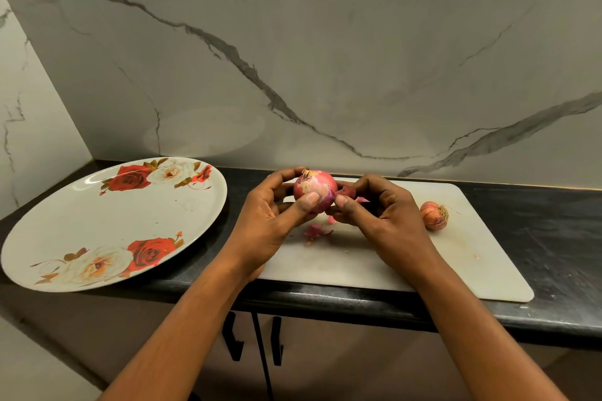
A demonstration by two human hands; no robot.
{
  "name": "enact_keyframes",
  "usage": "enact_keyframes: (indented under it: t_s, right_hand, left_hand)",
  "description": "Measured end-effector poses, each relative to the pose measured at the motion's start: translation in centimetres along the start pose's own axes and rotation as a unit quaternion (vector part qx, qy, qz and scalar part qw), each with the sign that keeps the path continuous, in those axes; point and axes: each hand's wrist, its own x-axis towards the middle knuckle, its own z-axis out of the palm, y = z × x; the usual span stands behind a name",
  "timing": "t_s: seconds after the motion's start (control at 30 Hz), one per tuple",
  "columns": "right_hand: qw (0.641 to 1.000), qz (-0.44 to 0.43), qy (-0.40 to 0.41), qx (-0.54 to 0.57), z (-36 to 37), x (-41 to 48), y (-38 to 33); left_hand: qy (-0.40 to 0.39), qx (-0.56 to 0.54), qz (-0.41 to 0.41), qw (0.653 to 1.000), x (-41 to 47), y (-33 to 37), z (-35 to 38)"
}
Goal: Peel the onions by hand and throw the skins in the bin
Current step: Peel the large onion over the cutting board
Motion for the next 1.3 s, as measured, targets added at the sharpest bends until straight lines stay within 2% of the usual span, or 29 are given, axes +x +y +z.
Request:
enact_keyframes:
  t_s: [0.17,0.43,0.6,0.73,1.3]
  right_hand:
    - [0.998,0.026,0.051,-0.014,-0.18,0.04,0.38]
    - [0.992,-0.002,0.042,-0.12,-0.28,-0.13,0.43]
    - [0.999,0.023,0.027,-0.039,-0.16,-0.11,0.34]
    - [0.999,0.026,0.0,-0.039,-0.01,-0.03,0.34]
    - [1.0,0.015,0.008,-0.003,-0.05,-0.18,0.09]
  left_hand:
    - [-0.005,-0.018,-0.006,1.0,0.2,-0.32,-0.42]
    - [-0.02,0.046,0.016,0.999,0.1,-0.51,-0.61]
    - [-0.055,0.08,0.034,0.995,-0.12,-0.39,-0.28]
    - [-0.069,0.098,0.037,0.992,-0.14,-0.55,-0.36]
    - [-0.055,0.071,0.041,0.995,-0.19,-0.34,-0.26]
